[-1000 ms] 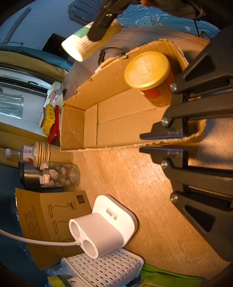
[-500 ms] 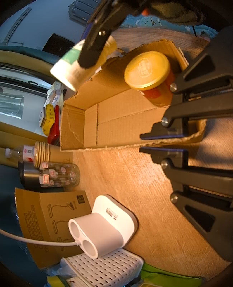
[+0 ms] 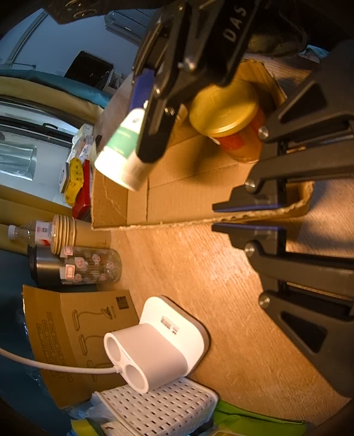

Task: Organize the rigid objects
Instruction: 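Carry the pill bottle with the right gripper into the box and release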

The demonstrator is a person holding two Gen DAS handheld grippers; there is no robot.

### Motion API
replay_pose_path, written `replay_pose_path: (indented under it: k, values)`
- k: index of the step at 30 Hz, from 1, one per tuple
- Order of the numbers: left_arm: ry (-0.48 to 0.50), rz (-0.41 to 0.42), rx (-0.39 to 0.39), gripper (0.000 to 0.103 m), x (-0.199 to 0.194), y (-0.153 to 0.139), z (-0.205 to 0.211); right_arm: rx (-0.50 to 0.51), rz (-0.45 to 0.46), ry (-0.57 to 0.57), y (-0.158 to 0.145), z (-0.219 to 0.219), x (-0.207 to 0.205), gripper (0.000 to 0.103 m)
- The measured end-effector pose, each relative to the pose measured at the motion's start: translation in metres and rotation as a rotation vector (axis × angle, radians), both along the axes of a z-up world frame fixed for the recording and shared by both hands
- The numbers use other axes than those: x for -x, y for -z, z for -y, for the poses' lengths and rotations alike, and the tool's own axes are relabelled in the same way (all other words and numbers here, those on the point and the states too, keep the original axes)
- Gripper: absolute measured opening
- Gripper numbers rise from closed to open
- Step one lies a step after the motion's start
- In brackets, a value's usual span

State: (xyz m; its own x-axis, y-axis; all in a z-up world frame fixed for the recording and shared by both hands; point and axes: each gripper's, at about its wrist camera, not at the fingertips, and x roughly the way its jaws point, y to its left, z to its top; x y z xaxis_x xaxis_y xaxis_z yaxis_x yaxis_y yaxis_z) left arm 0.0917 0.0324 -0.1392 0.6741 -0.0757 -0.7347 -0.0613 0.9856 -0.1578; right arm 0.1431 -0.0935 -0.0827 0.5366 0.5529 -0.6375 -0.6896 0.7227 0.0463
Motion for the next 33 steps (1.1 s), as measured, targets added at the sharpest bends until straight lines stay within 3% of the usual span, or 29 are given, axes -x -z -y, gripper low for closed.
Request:
replay_pose_path:
  k: [12,24,29,33]
  values:
    - [-0.003,0.001,-0.001,0.007,0.0,0.0,0.0,0.083,-0.068,-0.109,0.017,-0.024,-0.005,0.051]
    - [-0.003,0.002,-0.003,0.007,0.0,0.0,0.001,0.095,-0.117,-0.104,0.02,-0.022,-0.009,0.052]
    - [-0.004,0.002,-0.001,0.007,0.0,0.0,0.002,0.071,-0.121,-0.099,0.019,-0.018,-0.008,0.063]
    - [-0.004,0.002,-0.001,0.007,0.001,0.0,0.002,0.05,-0.112,-0.081,0.016,-0.012,-0.007,0.064]
